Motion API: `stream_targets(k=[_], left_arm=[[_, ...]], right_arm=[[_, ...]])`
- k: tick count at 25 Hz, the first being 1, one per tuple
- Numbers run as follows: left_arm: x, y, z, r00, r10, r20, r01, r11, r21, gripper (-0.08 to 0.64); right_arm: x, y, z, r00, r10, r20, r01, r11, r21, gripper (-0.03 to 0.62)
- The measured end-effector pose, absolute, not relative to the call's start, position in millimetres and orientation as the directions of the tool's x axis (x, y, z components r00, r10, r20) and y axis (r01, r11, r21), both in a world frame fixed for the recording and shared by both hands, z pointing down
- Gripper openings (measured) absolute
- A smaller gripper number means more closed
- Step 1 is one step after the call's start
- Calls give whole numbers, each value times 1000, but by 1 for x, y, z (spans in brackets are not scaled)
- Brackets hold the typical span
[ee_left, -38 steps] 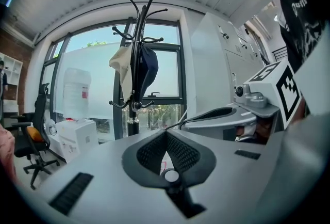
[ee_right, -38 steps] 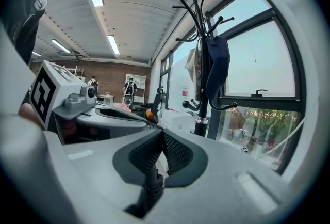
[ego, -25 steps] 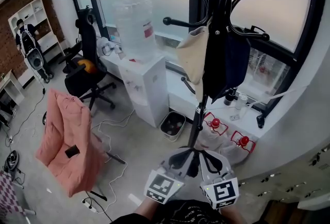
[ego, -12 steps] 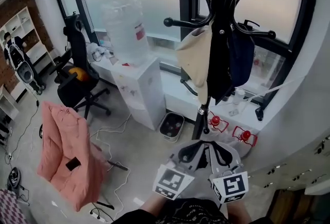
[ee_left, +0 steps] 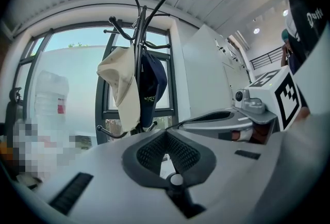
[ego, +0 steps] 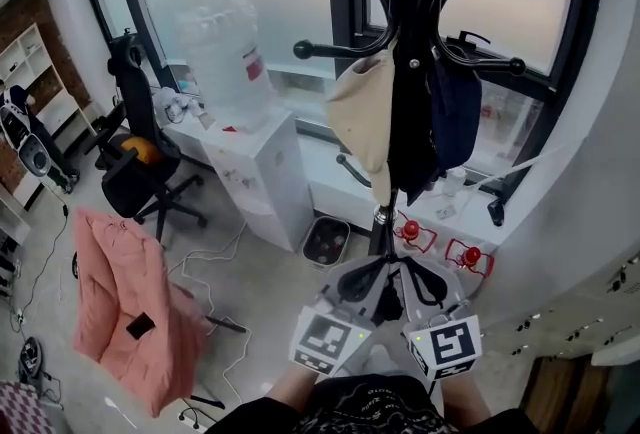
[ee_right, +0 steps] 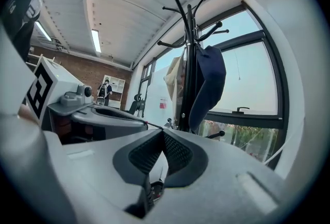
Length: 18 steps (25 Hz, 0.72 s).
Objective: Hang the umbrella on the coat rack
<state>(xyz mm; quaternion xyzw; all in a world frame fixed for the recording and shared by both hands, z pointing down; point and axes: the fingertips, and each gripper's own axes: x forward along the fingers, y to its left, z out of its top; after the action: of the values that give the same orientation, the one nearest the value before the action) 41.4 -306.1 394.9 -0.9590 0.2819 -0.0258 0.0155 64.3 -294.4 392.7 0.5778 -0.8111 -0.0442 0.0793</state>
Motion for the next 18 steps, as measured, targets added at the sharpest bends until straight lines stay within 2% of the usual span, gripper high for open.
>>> stream_targets(k=[18], left_arm=[[47, -346, 401, 825, -557, 97, -553, -831, -60, 9]], right_arm=[[73, -333, 395, -323, -939, 116, -925, 339, 170, 5]])
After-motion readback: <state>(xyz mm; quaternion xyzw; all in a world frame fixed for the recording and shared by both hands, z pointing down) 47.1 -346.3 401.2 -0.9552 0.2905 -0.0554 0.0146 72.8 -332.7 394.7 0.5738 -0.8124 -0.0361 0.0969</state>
